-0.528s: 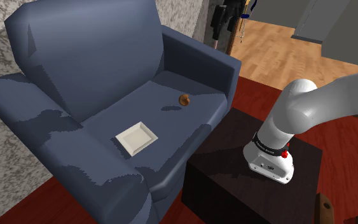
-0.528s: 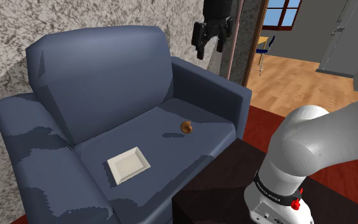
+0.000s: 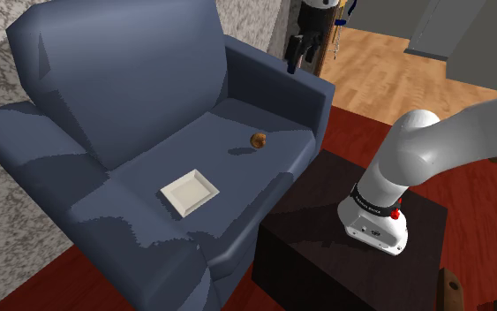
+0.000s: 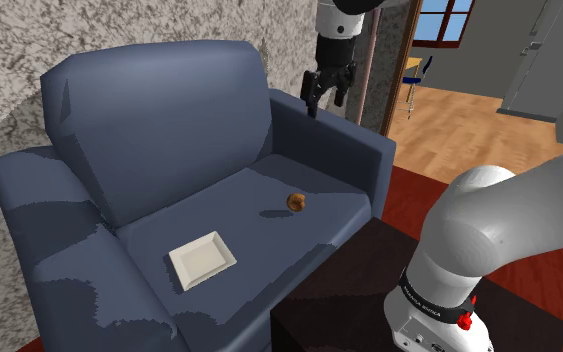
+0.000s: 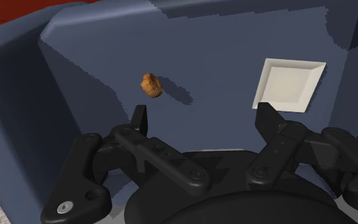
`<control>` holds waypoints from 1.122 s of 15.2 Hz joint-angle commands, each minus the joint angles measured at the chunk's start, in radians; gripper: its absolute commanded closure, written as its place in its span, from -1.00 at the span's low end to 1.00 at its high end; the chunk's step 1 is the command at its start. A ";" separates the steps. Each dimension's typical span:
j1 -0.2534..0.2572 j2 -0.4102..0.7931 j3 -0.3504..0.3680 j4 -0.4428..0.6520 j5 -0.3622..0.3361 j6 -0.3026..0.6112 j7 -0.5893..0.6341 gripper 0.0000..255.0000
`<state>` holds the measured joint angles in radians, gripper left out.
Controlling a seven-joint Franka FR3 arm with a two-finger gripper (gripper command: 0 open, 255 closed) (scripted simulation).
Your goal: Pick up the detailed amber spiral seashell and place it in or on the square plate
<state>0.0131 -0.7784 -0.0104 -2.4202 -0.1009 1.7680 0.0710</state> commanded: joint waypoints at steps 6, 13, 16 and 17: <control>-0.014 0.116 -0.080 -0.124 -0.029 0.250 -0.072 -1.00; -0.021 0.320 -0.166 -0.175 -0.040 0.511 -0.157 -1.00; -0.017 0.431 -0.203 -0.172 -0.028 0.621 -0.202 -1.00; -0.014 0.470 -0.215 -0.168 -0.020 0.656 -0.219 -1.00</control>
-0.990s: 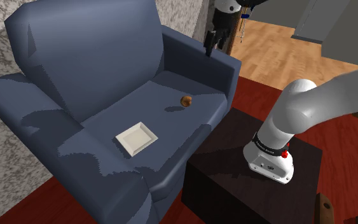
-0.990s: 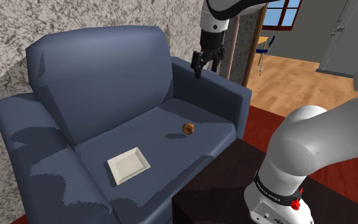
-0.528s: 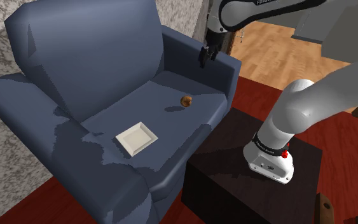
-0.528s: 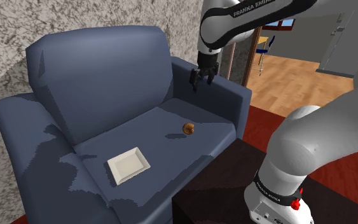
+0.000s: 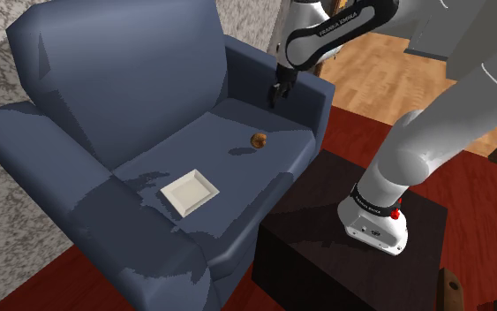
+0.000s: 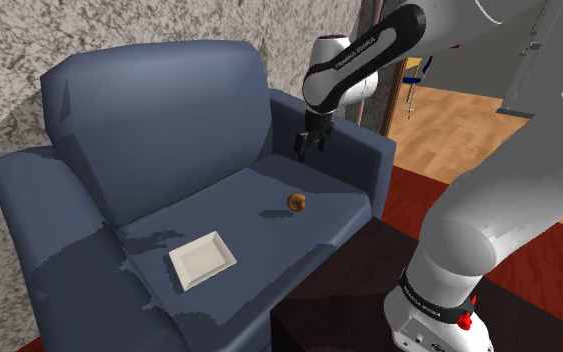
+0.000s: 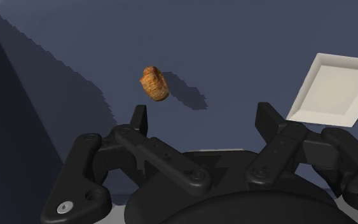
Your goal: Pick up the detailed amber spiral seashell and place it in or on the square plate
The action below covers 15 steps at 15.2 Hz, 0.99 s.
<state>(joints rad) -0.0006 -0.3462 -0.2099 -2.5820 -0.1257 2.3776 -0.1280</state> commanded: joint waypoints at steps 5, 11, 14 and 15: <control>0.019 0.246 -0.070 0.037 0.087 0.209 -0.134 -1.00; 0.006 0.513 -0.068 0.142 0.299 0.352 -0.345 -1.00; -0.043 0.642 -0.020 0.216 0.400 0.397 -0.447 -1.00; -0.063 0.684 -0.002 0.243 0.427 0.410 -0.475 -1.00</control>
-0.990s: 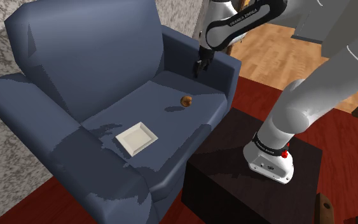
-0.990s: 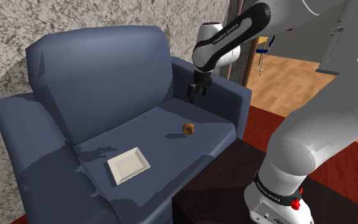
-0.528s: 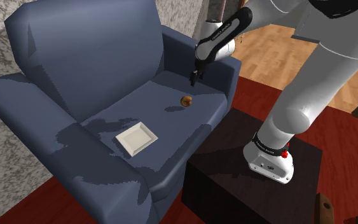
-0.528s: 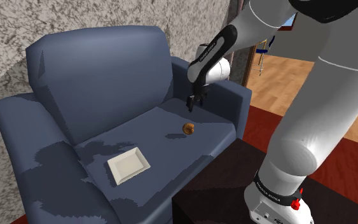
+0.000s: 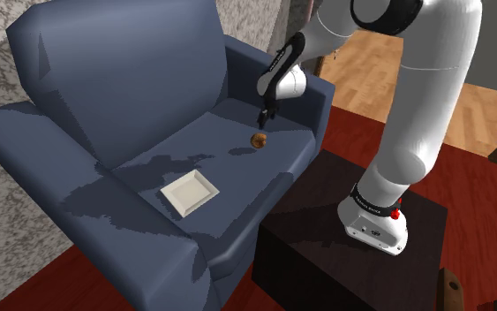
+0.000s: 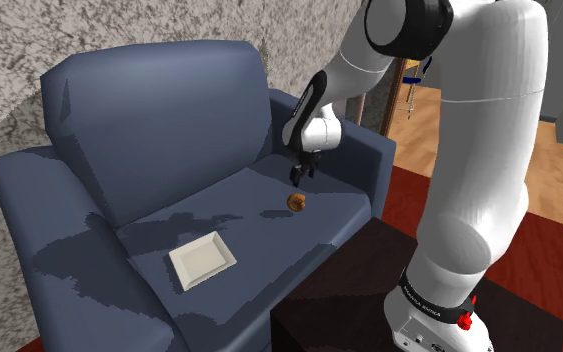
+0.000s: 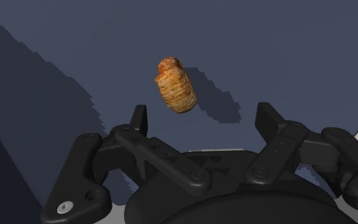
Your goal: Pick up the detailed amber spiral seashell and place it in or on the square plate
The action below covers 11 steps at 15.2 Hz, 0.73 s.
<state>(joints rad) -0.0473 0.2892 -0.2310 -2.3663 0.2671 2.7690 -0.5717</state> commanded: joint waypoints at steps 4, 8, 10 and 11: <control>-0.093 0.212 0.089 0.147 0.102 0.057 -0.116 -1.00; -0.131 0.313 0.126 0.221 0.125 0.085 -0.149 -1.00; -0.139 0.342 0.136 0.236 0.131 0.099 -0.155 -1.00; -0.142 0.356 0.141 0.243 0.134 0.106 -0.157 -1.00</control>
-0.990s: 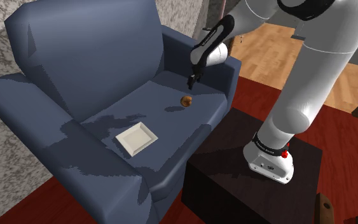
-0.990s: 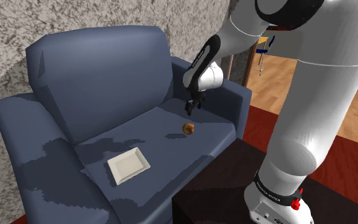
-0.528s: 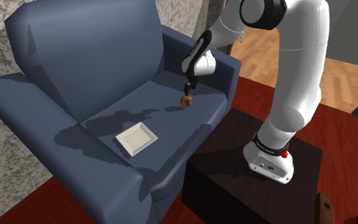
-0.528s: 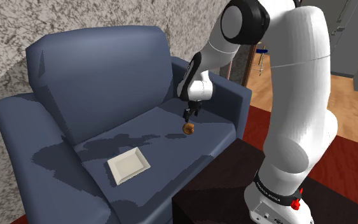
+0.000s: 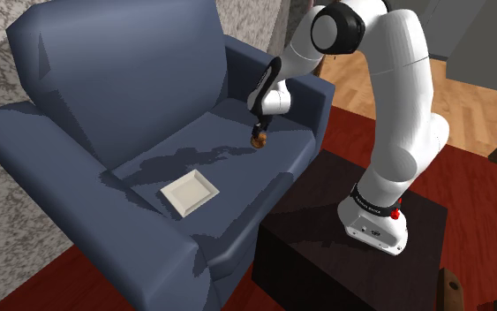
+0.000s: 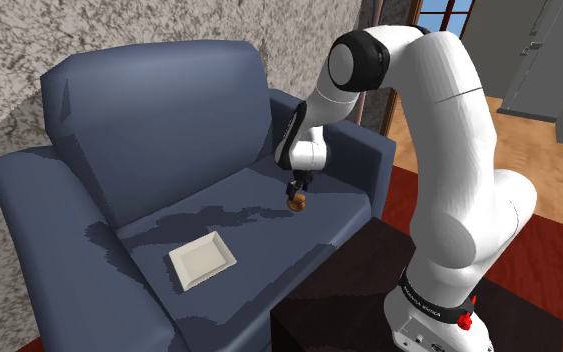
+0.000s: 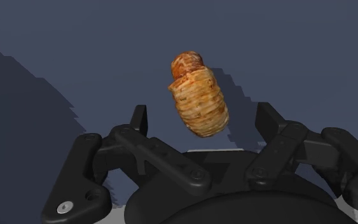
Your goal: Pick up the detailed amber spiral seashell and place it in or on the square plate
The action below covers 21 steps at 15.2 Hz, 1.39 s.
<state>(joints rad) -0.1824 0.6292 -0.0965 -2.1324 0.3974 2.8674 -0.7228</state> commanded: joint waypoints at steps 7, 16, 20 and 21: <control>-0.016 0.054 0.018 0.030 0.010 0.025 -0.012 -1.00; -0.016 0.053 0.018 0.030 0.010 0.025 -0.012 1.00; -0.016 0.054 0.018 0.030 0.010 0.025 -0.012 1.00; -0.012 0.040 0.013 0.024 0.007 0.017 -0.009 1.00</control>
<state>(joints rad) -0.1954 0.6762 -0.0809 -2.1043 0.4060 2.8886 -0.7322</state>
